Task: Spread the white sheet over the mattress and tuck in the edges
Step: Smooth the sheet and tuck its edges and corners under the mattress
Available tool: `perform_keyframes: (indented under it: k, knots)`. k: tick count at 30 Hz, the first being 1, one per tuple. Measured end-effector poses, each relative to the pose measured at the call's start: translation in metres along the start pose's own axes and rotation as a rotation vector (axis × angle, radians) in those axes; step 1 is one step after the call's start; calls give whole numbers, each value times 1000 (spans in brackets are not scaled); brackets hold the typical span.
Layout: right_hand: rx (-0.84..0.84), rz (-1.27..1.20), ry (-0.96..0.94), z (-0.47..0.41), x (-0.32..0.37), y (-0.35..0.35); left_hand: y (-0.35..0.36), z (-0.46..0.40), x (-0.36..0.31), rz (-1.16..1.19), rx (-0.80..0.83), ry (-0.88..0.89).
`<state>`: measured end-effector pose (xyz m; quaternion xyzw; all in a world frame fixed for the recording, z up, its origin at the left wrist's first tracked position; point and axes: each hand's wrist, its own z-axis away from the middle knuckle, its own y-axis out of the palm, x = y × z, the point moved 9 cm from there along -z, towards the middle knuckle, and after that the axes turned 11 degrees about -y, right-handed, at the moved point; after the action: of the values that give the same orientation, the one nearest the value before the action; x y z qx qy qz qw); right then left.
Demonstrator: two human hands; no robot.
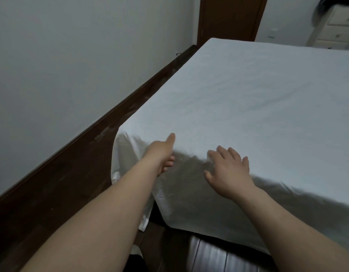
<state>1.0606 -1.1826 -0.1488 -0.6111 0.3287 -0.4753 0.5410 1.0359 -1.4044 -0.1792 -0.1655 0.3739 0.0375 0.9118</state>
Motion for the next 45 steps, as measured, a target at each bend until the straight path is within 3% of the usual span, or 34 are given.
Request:
perform_keyframes:
  k: [5,11,17,22,25,27,36,39,42,45]
  knots:
    - [-2,-19,-7,4,5,-4,20,-11,4,-51,-44,38]
    - [46,-3,-43,12,-5,-4,25,-5,2,58,-10,30]
    - [-38,-30,54,11,-23,-19,-14,-2,-17,143,-245,119]
    - [67,-46,135,14,-42,-9,18,-8,19,34,13,-115]
    - [217,2,90,17,-43,5,32,-17,15,41,4,-52]
    - [228,0,62,18,-41,6,35,-16,10,49,-26,-24]
    - [2,-59,77,16,-48,-15,16,0,-15,58,-50,75]
    - [61,-40,118,17,-50,-6,-9,-4,-19,112,-156,111]
    - [74,2,124,18,-45,-1,-44,-21,8,141,-325,-19]
    - [-134,7,71,13,-28,-22,-50,-33,34,125,-274,-94]
